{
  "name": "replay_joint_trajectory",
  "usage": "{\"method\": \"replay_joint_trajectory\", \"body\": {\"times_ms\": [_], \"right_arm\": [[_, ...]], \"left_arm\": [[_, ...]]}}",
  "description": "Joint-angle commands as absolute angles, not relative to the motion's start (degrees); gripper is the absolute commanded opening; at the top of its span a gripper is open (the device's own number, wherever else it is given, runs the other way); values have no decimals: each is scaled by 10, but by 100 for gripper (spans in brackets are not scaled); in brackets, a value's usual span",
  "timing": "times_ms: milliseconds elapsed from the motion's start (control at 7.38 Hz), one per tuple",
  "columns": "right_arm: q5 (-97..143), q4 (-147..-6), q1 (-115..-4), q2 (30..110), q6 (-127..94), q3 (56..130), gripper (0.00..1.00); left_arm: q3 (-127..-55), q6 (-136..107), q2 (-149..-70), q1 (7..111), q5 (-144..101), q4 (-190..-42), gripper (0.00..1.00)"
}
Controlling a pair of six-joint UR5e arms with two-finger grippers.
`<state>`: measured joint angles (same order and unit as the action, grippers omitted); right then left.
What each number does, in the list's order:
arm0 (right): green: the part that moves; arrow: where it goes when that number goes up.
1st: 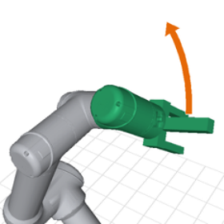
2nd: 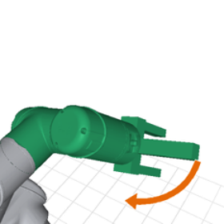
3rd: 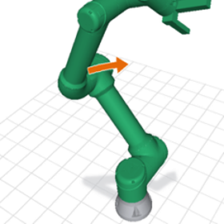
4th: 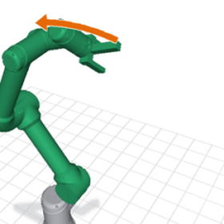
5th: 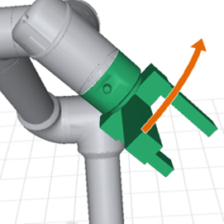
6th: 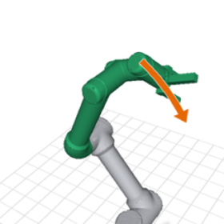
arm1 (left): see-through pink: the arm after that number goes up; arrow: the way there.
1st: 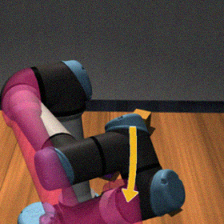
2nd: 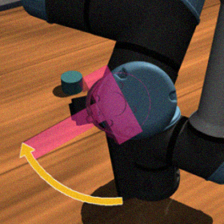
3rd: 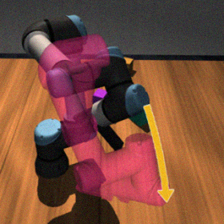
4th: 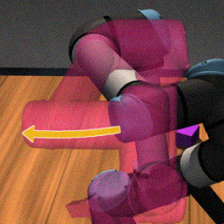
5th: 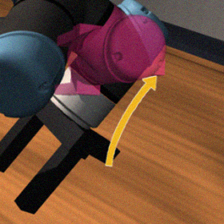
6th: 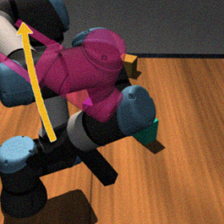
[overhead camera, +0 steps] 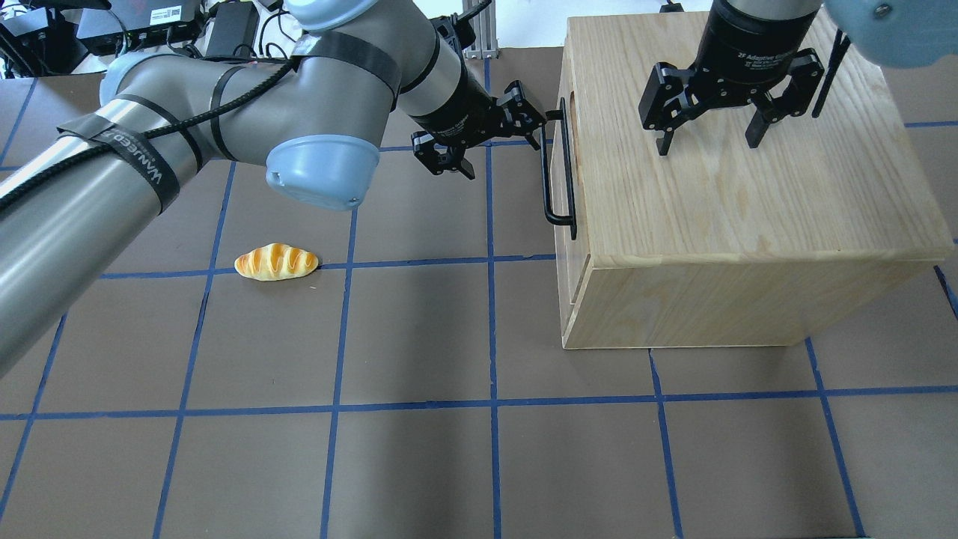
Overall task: Open upper drawer
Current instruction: 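Move the left gripper toward the black drawer handle on the cabinet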
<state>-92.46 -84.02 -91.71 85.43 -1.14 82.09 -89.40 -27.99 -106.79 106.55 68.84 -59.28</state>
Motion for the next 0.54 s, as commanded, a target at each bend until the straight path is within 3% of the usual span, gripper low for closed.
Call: {"method": "replay_joint_trajectory", "body": {"times_ms": [0,407], "right_arm": [[-925,-840,-918,854,-11,821,100],[-925,-840,-918,854,-11,821,100]], "left_arm": [[-896,-277,-1070,1069,691,-593,100],[-898,-273,-1071,1069,693,-593,100]]}}
